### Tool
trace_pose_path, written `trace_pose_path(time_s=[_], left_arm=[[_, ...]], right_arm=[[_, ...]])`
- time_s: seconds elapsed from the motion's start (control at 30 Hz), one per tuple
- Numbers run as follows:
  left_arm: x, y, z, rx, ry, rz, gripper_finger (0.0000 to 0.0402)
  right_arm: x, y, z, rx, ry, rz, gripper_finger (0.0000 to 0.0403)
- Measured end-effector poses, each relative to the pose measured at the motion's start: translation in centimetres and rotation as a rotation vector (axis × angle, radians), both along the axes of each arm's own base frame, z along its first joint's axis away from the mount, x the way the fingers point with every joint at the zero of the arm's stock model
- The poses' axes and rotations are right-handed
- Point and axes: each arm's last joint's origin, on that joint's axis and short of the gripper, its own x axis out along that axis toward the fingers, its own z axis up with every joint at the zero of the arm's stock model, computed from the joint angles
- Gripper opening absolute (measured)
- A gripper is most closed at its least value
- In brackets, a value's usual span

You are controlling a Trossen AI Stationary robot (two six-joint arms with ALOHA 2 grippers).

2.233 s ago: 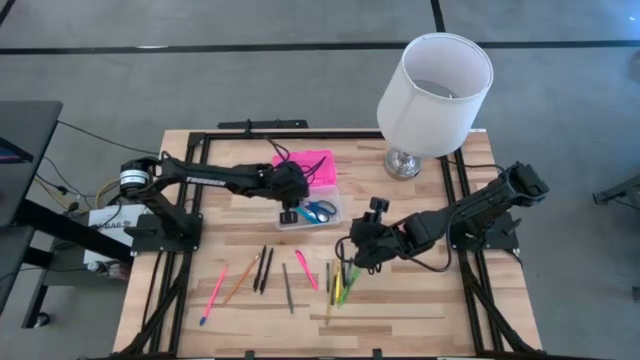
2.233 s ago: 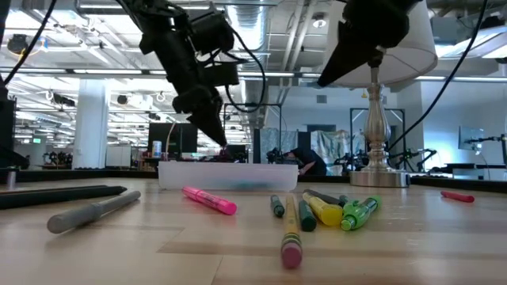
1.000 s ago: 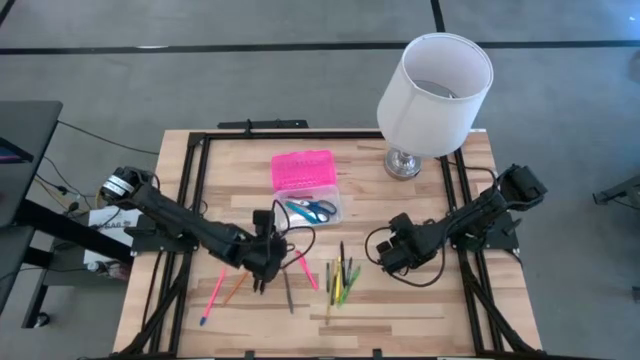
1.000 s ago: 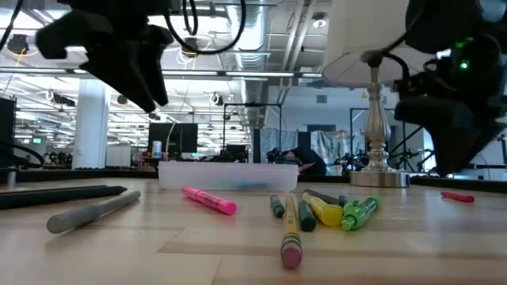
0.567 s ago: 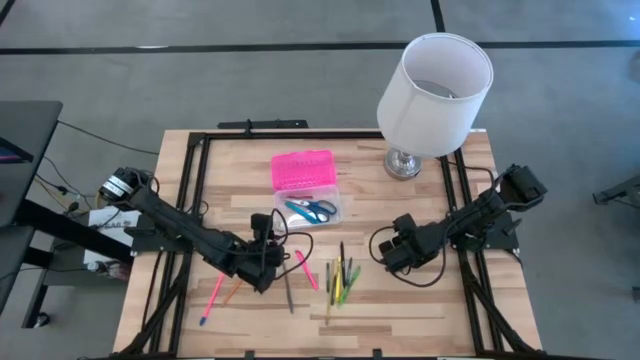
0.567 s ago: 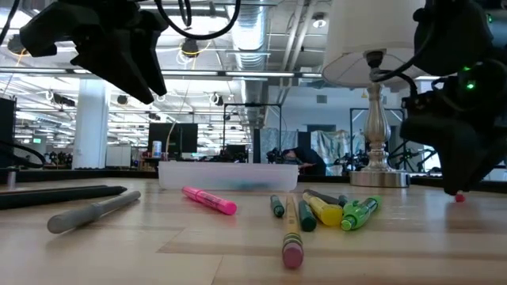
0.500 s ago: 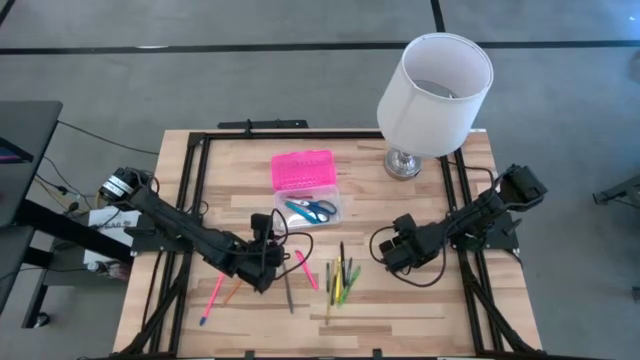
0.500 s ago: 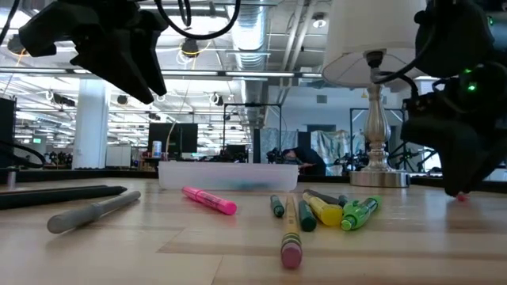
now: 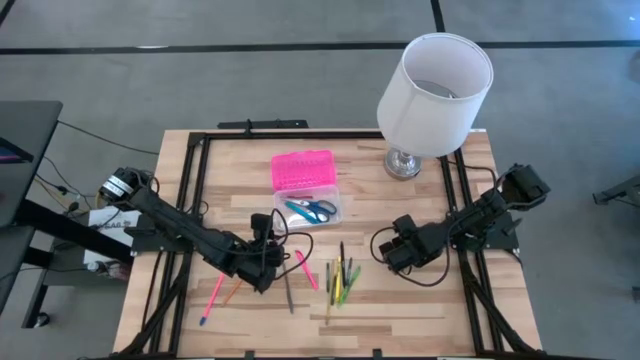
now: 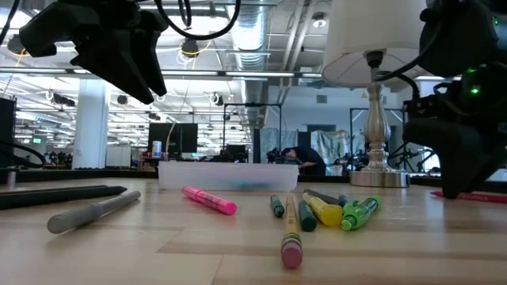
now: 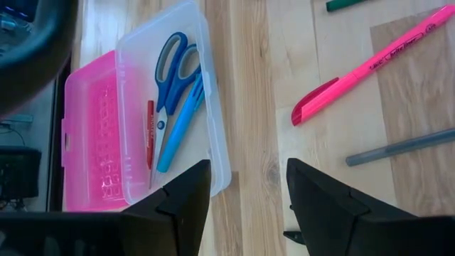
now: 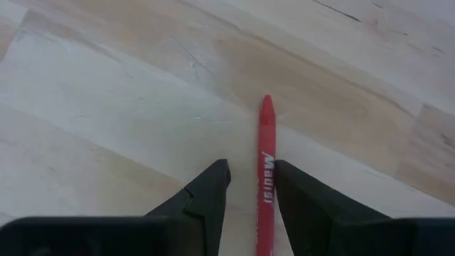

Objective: Pick & place school supplies into a supply box
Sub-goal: Put the red crayon into the pink supply box

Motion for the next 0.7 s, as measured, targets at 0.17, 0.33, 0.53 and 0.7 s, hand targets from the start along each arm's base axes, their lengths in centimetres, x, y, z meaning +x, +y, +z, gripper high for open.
trace_pose_path(time_s=[0.17,0.33,0.53,0.7], left_arm=[[0.0,0.0,0.0,0.0,0.0,0.0,0.0181],[-0.1,-0.01,-0.07,-0.014,0.021,-0.008,0.0181],[-0.5,0.1,-0.27,-0.034,0.076,-0.006,0.0181],[-0.85,0.28,-0.38,-0.039,0.101,0.029,0.0181]], right_arm=[[0.02,0.06,-0.05,0.018,0.01,0.011,0.0077],[0.04,0.13,-0.06,0.041,0.027,0.042,0.003],[0.18,-0.16,-0.01,0.065,0.066,0.117,0.0009],[0.82,-0.38,0.38,0.074,0.092,0.204,0.0019]])
